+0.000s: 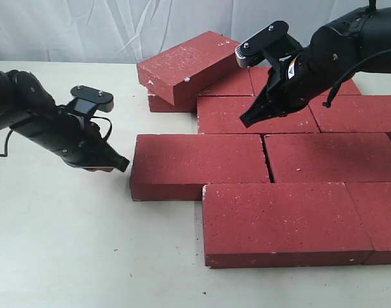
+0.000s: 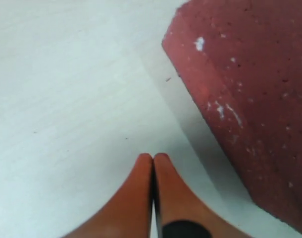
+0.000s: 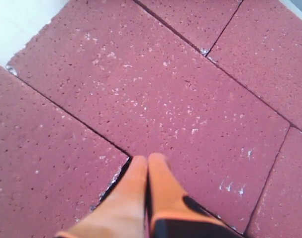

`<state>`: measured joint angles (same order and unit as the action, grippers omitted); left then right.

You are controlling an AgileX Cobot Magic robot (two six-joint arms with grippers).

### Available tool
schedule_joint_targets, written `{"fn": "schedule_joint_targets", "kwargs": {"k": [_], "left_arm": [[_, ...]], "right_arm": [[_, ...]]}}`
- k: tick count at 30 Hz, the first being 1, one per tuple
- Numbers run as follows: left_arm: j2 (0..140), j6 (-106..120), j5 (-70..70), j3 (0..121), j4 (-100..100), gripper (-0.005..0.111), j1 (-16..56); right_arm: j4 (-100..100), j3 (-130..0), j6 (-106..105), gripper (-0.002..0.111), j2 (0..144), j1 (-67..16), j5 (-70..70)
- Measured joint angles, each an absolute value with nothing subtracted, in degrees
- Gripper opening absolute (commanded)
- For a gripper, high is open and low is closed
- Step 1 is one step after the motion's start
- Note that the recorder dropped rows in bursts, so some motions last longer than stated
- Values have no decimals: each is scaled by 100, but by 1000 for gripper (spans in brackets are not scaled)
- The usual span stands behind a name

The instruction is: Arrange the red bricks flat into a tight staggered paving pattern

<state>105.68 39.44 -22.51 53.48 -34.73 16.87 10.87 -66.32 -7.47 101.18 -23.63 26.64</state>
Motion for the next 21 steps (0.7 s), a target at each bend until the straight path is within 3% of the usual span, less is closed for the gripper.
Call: {"fn": "schedule_joint_targets", "kwargs": {"k": [12, 21], "left_arm": [[10068, 3944, -1838, 5976, -3764, 0, 1390], [10789, 3944, -2910, 7873, -3708, 0, 1340]], "right_arm": [[1224, -6980, -747, -1, 10241, -1956, 1793], [500, -10108, -1104, -1, 11945, -1560, 3138]]}}
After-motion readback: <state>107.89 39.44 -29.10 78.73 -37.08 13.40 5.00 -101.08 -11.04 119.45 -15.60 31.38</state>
